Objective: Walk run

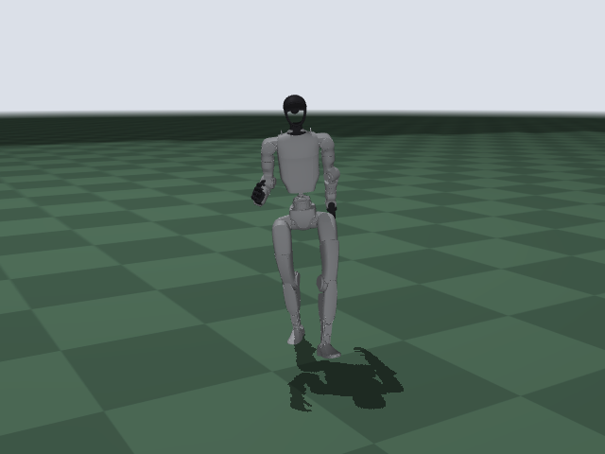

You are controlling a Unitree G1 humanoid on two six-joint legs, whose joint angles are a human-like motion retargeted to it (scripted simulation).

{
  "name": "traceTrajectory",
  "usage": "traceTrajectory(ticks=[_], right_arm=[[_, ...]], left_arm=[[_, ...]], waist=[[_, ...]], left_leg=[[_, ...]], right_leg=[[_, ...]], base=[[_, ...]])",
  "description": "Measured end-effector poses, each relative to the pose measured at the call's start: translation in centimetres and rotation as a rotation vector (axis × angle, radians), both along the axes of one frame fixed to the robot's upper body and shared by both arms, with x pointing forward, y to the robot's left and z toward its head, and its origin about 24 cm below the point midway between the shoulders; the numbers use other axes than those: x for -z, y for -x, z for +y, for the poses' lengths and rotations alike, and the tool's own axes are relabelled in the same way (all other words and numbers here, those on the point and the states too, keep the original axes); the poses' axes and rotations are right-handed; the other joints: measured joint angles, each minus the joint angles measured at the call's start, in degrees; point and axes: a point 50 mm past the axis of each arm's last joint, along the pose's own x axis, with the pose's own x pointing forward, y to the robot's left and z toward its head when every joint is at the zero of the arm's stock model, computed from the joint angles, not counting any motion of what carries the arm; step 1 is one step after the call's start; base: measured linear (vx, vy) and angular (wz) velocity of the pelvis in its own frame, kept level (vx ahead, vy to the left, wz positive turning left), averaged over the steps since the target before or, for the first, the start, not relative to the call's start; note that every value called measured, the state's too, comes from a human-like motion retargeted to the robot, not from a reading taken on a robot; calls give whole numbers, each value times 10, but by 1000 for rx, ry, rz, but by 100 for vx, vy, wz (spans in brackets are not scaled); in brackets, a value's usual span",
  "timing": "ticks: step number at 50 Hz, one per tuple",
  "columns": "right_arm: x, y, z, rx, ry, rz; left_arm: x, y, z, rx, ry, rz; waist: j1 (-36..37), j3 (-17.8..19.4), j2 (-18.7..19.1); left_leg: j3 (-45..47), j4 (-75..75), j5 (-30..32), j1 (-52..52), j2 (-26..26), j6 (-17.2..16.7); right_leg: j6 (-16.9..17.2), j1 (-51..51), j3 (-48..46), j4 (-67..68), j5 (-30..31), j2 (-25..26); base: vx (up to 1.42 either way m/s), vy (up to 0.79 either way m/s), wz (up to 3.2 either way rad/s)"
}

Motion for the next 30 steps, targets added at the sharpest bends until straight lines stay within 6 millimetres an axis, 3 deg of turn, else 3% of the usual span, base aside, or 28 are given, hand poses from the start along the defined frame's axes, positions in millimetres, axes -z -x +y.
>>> traceTrajectory(ticks=[4, 7, 8, 11, 12, 14, 15, 17, 20, 22, 25, 30], right_arm=[[0, -6, 9, -7, -36, -23], [5, -5, 15, -11, -58, -2], [8, -3, 17, -14, -61, 10], [17, 7, 25, -21, -86, 60], [20, 10, 28, -30, -96, 77], [23, 14, 30, -54, -102, 100], [23, 15, 30, -66, -99, 106], [22, 16, 27, -83, -87, 112], [23, 17, 25, -62, -97, 114], [24, 20, 23, -28, -107, 114], [24, 22, 21, 6, -104, 111], [23, 24, 19, 30, -105, 107]], left_arm=[[-5, 14, -35, 53, 149, 37], [-10, 22, -52, 117, 240, 54], [-11, 24, -53, 134, 255, 63], [-11, 25, -48, 144, 264, 87], [-9, 21, -46, 136, 255, 81], [0, 2, -38, 126, 215, 25], [5, -11, -33, 126, 190, -17], [17, -48, -17, 145, 134, -127], [29, -121, 10, 222, 56, -336], [30, -174, 21, 301, 24, -497], [19, -252, 29, 420, -17, -745], [-19, -343, 40, 558, -83, -1062]], waist=[[8, 5, -20], [20, -4, -34], [25, -9, -41], [7, -37, -34], [1, -44, -26], [-19, -49, 9], [-31, -50, 30], [-54, -47, 53], [-85, -35, 70], [-90, -30, 75], [-111, -20, 75], [-151, -5, 60]], left_leg=[[33, -5, -16, -5, 10, 12], [97, 12, -14, 29, 20, 12], [120, 15, -8, 43, 26, 16], [45, 35, -41, 42, -1, 18], [37, 34, -49, 51, -4, 18], [25, 14, -63, 89, -4, 16], [19, 0, -67, 112, -2, 13], [-22, -17, -69, 143, -9, 1], [-80, -35, -72, 183, -25, -15], [-90, -56, -73, 218, -29, -20], [-119, -84, -74, 268, -52, -24], [-168, -101, -91, 342, -93, -26]], right_leg=[[19, 19, -17, 12, 13, -15], [54, 40, -22, 29, 58, -31], [66, 50, -22, 35, 84, -37], [90, 54, -30, 79, 218, -40], [88, 49, -21, 107, 270, -41], [46, 26, -35, 187, 355, -29], [17, 11, -46, 235, 386, -16], [39, -33, 3, 310, 359, 30], [98, -101, 105, 377, 276, 108], [109, -133, 121, 378, 228, 109], [78, -183, 90, 343, 174, 59], [102, -234, 155, 172, 169, 22]], base=[[60, 9, 38], [87, 18, 4], [113, 13, 22], [119, 28, 77], [76, 29, 80], [74, 26, 130], [96, 24, 163], [84, 9, 169], [71, -3, 175], [61, -1, 139], [71, -3, 144], [73, -11, 130]])
